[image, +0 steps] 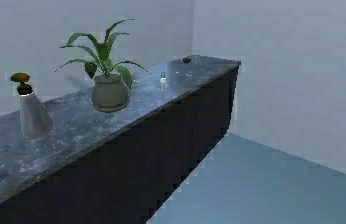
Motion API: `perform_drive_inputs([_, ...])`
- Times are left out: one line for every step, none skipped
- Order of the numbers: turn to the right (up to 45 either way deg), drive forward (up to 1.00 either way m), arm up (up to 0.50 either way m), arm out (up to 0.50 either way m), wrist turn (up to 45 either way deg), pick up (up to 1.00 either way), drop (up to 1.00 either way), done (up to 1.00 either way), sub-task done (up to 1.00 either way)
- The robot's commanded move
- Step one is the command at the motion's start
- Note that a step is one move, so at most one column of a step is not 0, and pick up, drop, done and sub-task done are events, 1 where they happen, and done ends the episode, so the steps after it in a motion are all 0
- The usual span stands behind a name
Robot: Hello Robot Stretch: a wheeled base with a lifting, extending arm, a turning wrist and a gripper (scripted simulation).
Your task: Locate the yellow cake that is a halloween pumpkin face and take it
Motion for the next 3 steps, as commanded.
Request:
perform_drive_inputs([-45.0,0.0,0.0,0.0,0.0,0.0,0.0,0.0,0.0])
perform_drive_inputs([-6.0,0.0,0.0,0.0,0.0,0.0,0.0,0.0,0.0])
perform_drive_inputs([0.0,0.45,0.0,0.0,0.0,0.0,0.0,0.0,0.0])
